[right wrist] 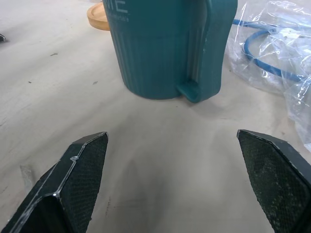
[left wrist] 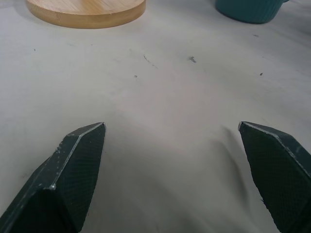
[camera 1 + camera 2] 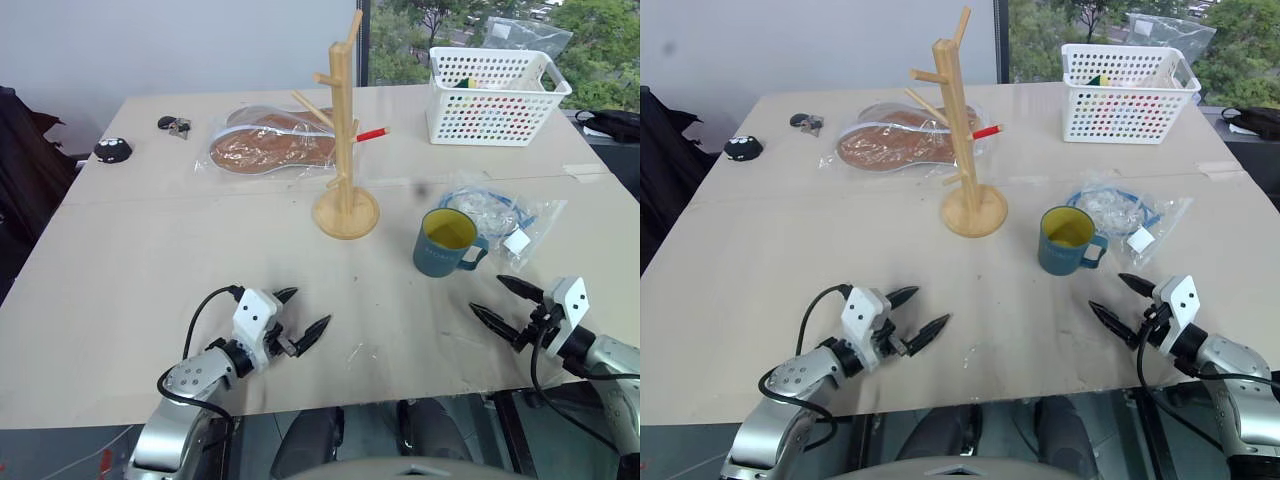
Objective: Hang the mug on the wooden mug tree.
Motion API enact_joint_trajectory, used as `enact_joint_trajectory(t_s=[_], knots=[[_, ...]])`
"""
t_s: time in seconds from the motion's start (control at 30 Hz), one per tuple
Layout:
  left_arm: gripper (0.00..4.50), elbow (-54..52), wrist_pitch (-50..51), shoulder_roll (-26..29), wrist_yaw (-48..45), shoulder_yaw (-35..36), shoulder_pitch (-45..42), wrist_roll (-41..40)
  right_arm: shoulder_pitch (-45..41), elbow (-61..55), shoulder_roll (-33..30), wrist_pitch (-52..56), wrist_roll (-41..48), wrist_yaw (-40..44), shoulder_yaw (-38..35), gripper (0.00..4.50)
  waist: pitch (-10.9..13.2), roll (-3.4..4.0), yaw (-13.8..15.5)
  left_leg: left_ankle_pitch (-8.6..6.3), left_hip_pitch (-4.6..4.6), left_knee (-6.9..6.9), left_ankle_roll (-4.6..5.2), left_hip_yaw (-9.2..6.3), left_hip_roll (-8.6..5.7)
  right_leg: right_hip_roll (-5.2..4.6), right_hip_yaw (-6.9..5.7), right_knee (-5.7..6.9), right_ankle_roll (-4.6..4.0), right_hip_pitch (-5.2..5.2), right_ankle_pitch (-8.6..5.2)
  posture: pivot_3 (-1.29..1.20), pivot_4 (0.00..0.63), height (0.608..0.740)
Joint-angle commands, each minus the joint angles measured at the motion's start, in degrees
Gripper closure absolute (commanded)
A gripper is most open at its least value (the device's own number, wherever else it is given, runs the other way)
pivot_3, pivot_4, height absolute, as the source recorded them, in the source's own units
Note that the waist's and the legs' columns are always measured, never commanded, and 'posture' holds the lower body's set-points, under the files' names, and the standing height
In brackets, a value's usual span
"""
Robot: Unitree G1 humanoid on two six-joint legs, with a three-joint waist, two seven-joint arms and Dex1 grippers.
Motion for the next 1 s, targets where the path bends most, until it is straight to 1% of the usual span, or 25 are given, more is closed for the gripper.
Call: enact_joint_trajectory(t_s=[0.03,0.17,0.33,0.43,0.53,0.67,0.7,0.87,1.0], knots=[[0.00,-2.1,-0.1,0.2,-0.4,0.3,0.9,-0.9,0.5,-1.3,-0.1,-0.8,0.5,0.3,-0.8,0.20,0.0,0.00,0.0,0.00,0.00,0.00,0.00,0.01,0.00,0.00,0.00,0.00,-0.05,0.00,-0.03,0.00,0.150,0.740],[0.00,-2.6,0.2,0.8,-0.7,0.5,0.9,-1.2,0.9,-1.1,0.0,-0.9,0.9,-0.5,-2.0,0.20,0.0,0.00,0.0,0.00,0.02,0.01,0.00,0.01,0.00,0.00,0.00,0.00,-0.04,0.01,-0.04,0.00,0.150,0.740],[0.00,-5.5,2.5,2.3,-2.2,0.8,-1.7,-3.5,-0.1,-0.3,0.0,2.1,5.5,-4.8,-9.1,0.20,0.0,0.01,0.2,0.00,0.00,0.02,0.01,0.00,-0.01,0.00,0.00,0.00,-0.05,0.01,-0.03,0.00,0.150,0.740],[0.00,-7.6,5.2,3.2,-3.1,0.6,-5.5,-5.9,-2.7,0.2,0.3,5.9,9.2,-8.8,-13.3,0.20,0.1,-0.02,0.3,0.00,-0.02,0.02,0.01,0.00,-0.02,0.00,0.00,0.00,-0.05,0.01,-0.03,0.00,0.150,0.740],[0.00,-9.7,9.1,4.0,-4.0,0.2,-11.2,-8.7,-8.4,2.0,1.0,12.3,11.8,-16.2,-15.5,0.20,0.1,-0.01,0.2,0.01,0.00,0.03,0.00,0.00,-0.01,0.02,0.00,0.01,-0.06,0.01,-0.02,0.00,0.150,0.740],[0.00,-11.8,13.8,5.3,-4.2,-0.4,-17.4,-10.9,-15.7,5.7,1.9,22.2,13.1,-23.8,-14.0,0.20,0.1,0.00,-0.4,0.01,0.04,0.03,0.00,0.01,0.00,0.07,0.03,0.06,-0.07,0.01,0.00,0.00,0.150,0.740],[0.00,-12.2,15.0,5.6,-4.1,-0.5,-18.9,-11.4,-17.8,6.9,2.2,24.5,13.5,-25.2,-13.6,0.20,0.1,0.00,-0.4,0.02,0.03,0.03,-0.01,0.02,-0.01,0.08,0.03,0.06,0.09,0.01,0.10,0.00,0.150,0.740],[0.00,-13.7,19.5,7.4,-4.1,-0.5,-23.9,-12.9,-28.4,15.9,3.8,32.1,16.4,-27.1,-13.9,0.20,0.1,0.04,-0.4,0.03,-0.15,0.02,-0.02,0.06,-0.04,0.09,0.10,0.05,0.12,-0.18,0.12,0.00,0.150,0.740],[0.00,-15.5,22.4,10.0,-5.3,-0.5,-25.5,-14.5,-35.8,25.1,3.1,35.8,16.0,-24.6,-12.7,0.20,0.1,0.04,-0.4,0.09,-0.32,0.03,-0.11,0.06,-0.05,0.10,0.09,0.05,0.11,-0.31,0.13,0.00,0.150,0.740]])
